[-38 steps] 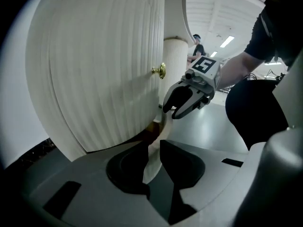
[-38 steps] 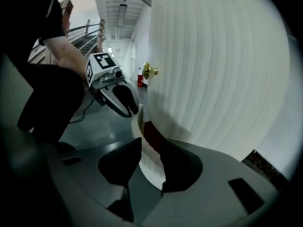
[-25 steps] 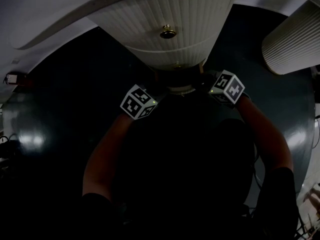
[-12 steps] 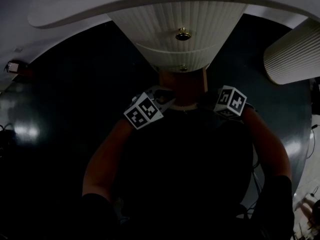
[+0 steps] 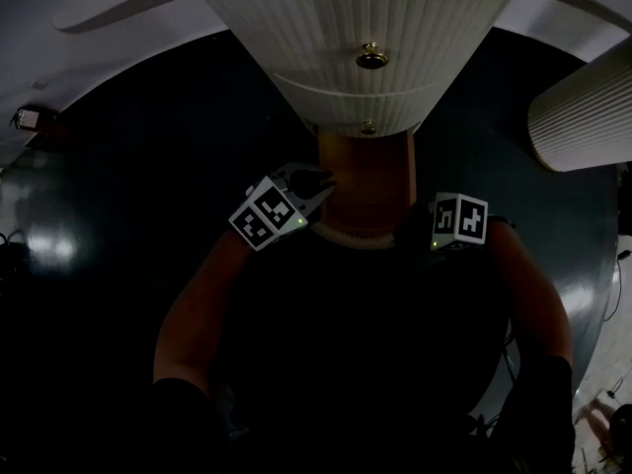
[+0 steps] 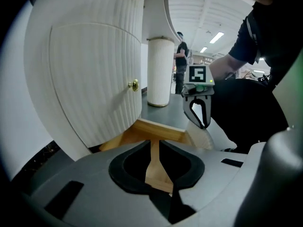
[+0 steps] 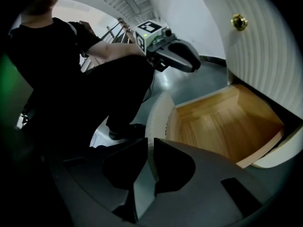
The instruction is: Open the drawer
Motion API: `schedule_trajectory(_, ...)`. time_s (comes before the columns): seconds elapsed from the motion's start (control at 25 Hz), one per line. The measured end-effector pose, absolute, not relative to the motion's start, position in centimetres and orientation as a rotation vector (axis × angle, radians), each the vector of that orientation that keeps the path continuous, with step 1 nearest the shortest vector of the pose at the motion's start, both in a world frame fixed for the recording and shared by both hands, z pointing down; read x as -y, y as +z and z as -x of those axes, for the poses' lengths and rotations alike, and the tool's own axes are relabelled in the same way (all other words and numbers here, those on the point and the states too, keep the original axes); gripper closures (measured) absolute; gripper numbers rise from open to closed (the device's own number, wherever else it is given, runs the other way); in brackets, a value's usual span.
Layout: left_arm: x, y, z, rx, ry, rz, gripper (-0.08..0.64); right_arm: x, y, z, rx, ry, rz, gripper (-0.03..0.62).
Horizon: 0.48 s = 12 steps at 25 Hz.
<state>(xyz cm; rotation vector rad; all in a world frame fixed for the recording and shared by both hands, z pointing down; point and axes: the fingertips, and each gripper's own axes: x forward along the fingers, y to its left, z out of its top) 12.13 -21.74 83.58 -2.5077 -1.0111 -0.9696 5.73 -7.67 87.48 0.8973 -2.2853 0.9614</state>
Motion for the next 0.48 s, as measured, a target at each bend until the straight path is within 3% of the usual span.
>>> schedule_trajectory(0.48,22.4,83.2,-12.5,0.996,-0.915,2.559,0.499,6.1,87.4,-3.7,2.316,0.875,-0.810,0.569)
